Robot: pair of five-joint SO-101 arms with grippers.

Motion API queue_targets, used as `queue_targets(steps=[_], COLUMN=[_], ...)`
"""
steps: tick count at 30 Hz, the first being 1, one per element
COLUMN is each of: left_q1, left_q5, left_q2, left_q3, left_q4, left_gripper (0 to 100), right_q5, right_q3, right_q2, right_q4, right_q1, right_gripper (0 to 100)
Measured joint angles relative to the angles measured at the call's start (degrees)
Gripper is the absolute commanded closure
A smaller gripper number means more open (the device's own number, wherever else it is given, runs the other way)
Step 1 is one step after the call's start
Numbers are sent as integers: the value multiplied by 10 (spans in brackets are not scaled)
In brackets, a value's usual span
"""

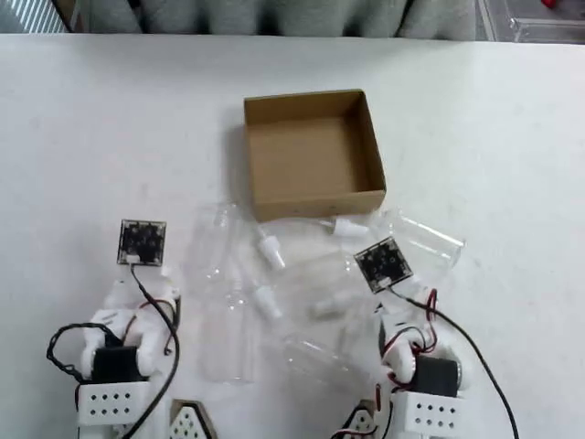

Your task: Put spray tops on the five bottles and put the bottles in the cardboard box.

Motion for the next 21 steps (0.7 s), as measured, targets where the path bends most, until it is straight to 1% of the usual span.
queue_targets(steps=[4,8,13,19,21], left_q1=[0,0,0,6,10], left_q5=[-2,-31,-37,-37,-37], left_q2=[0,0,0,9,72], left_q3=[-15,-51,-132,-260,-316], left_q4=[0,0,0,55,81], left_gripper=[972,972,972,972,972], right_q5=[26,70,77,78,78], right_q3=[0,0,0,0,0], right_q2=[0,0,0,0,0], right_q4=[1,3,3,3,3], right_q1=[22,25,26,26,26], right_gripper=[981,981,981,981,981])
